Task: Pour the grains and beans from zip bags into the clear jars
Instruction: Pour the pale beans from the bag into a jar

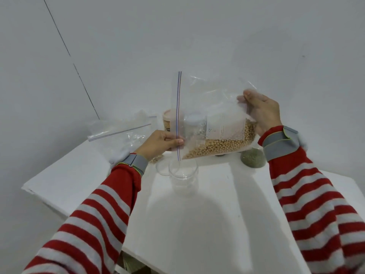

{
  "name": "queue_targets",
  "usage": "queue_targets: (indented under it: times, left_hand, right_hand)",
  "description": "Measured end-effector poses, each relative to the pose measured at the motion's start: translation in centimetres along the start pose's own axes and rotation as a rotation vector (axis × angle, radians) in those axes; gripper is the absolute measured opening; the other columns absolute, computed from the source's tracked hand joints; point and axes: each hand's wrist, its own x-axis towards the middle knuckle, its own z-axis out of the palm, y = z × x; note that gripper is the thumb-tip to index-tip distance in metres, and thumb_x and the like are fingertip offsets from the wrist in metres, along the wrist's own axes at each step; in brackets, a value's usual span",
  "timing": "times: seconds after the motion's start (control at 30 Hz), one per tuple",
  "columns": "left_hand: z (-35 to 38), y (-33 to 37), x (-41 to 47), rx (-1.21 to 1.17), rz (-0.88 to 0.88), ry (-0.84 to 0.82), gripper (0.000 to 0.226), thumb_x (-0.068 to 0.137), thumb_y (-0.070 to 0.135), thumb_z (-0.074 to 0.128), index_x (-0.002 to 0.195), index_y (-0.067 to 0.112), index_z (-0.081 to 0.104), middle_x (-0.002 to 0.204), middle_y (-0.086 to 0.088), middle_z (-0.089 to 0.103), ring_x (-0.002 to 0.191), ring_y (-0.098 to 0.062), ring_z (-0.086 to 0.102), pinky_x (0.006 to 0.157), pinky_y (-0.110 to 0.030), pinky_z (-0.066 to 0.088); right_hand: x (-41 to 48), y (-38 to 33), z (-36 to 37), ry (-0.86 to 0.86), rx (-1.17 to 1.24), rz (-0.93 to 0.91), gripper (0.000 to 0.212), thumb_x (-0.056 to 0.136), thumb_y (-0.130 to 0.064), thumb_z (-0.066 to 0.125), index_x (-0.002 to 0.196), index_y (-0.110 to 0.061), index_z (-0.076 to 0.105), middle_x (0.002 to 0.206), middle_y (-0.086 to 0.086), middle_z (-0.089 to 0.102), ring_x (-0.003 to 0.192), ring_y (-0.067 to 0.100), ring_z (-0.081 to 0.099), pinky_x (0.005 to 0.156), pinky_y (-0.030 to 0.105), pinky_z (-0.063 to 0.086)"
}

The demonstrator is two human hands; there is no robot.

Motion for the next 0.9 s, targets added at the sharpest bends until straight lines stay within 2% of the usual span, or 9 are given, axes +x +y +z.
queue_targets:
  times: [0.13, 0.23, 0.37, 0.5, 0.6, 0.73, 0.83, 0.9]
  left_hand:
    - [0.3, -0.7, -0.1, -0.061, -0.025, -0.001, 0.023, 0.089, 0.009, 0.067, 0.11, -0.002, 0.07, 0.09, -0.011, 0.074, 0.087, -0.014, 0.072, 0.084, -0.024, 0.058]
    - [0.4, -1.4, -0.1, -0.088, -0.028, 0.009, 0.024, 0.088, 0.009, 0.068, 0.11, -0.002, 0.07, 0.093, -0.013, 0.075, 0.089, -0.018, 0.072, 0.085, -0.028, 0.058]
    - [0.7, -2.6, -0.2, -0.128, -0.046, 0.041, 0.021, 0.088, 0.005, 0.067, 0.108, -0.003, 0.069, 0.085, -0.004, 0.075, 0.082, -0.011, 0.073, 0.077, -0.021, 0.058]
    - [0.9, -4.6, -0.1, -0.044, -0.058, 0.071, 0.025, 0.088, 0.014, 0.071, 0.109, 0.001, 0.071, 0.097, -0.012, 0.075, 0.092, -0.013, 0.07, 0.084, -0.022, 0.057]
    - [1.1, -5.5, -0.2, -0.021, -0.048, 0.097, 0.026, 0.087, 0.013, 0.071, 0.109, 0.0, 0.071, 0.098, -0.015, 0.074, 0.084, -0.004, 0.07, 0.081, -0.018, 0.056]
    - [1.2, -6.0, -0.1, 0.014, -0.021, 0.096, 0.024, 0.087, 0.006, 0.07, 0.109, -0.004, 0.07, 0.098, -0.017, 0.073, 0.079, -0.001, 0.07, 0.078, -0.014, 0.055]
    - [1.2, -6.0, -0.2, 0.023, -0.011, 0.086, 0.023, 0.086, 0.005, 0.07, 0.107, -0.005, 0.07, 0.097, -0.015, 0.073, 0.08, -0.002, 0.071, 0.081, -0.016, 0.055]
    - [1.2, -6.1, -0.3, 0.033, -0.001, 0.076, 0.023, 0.086, 0.006, 0.071, 0.106, -0.003, 0.072, 0.097, -0.012, 0.074, 0.081, -0.002, 0.071, 0.08, -0.014, 0.054]
  right_hand:
    - [0.0, 0.2, 0.3, -0.002, 0.022, -0.023, 0.014, 0.087, -0.017, 0.073, 0.097, -0.008, 0.07, 0.08, 0.005, 0.076, 0.077, 0.015, 0.07, 0.086, 0.035, 0.058]
    - [-0.2, 0.7, 0.2, -0.027, 0.117, -0.018, 0.013, 0.087, -0.01, 0.072, 0.098, -0.004, 0.069, 0.08, 0.007, 0.075, 0.075, 0.017, 0.07, 0.083, 0.03, 0.057]
    - [0.1, 0.7, 0.6, -0.092, 0.218, 0.053, 0.008, 0.089, -0.004, 0.067, 0.095, 0.001, 0.067, 0.083, 0.006, 0.073, 0.076, 0.013, 0.069, 0.088, 0.025, 0.055]
    - [0.3, 0.8, 1.3, -0.19, 0.223, 0.136, 0.006, 0.089, -0.004, 0.064, 0.093, 0.0, 0.066, 0.086, 0.005, 0.073, 0.078, 0.011, 0.07, 0.08, 0.02, 0.055]
    - [0.5, 1.2, 1.6, -0.221, 0.197, 0.119, 0.01, 0.088, -0.005, 0.066, 0.097, -0.001, 0.066, 0.09, 0.008, 0.071, 0.078, 0.014, 0.068, 0.079, 0.022, 0.055]
    - [0.4, 1.4, 2.1, -0.208, 0.047, -0.03, 0.014, 0.089, -0.013, 0.07, 0.1, -0.005, 0.069, 0.091, 0.008, 0.073, 0.074, 0.015, 0.067, 0.077, 0.025, 0.056]
    - [0.3, 2.2, 3.2, -0.096, -0.22, -0.276, 0.015, 0.096, -0.017, 0.063, 0.104, -0.006, 0.07, 0.081, -0.001, 0.074, 0.071, 0.012, 0.07, 0.067, 0.025, 0.057]
    - [0.3, 3.5, 3.4, -0.016, -0.415, -0.508, 0.017, 0.1, -0.022, 0.055, 0.106, -0.012, 0.068, 0.077, -0.005, 0.072, 0.069, 0.014, 0.07, 0.065, 0.031, 0.056]
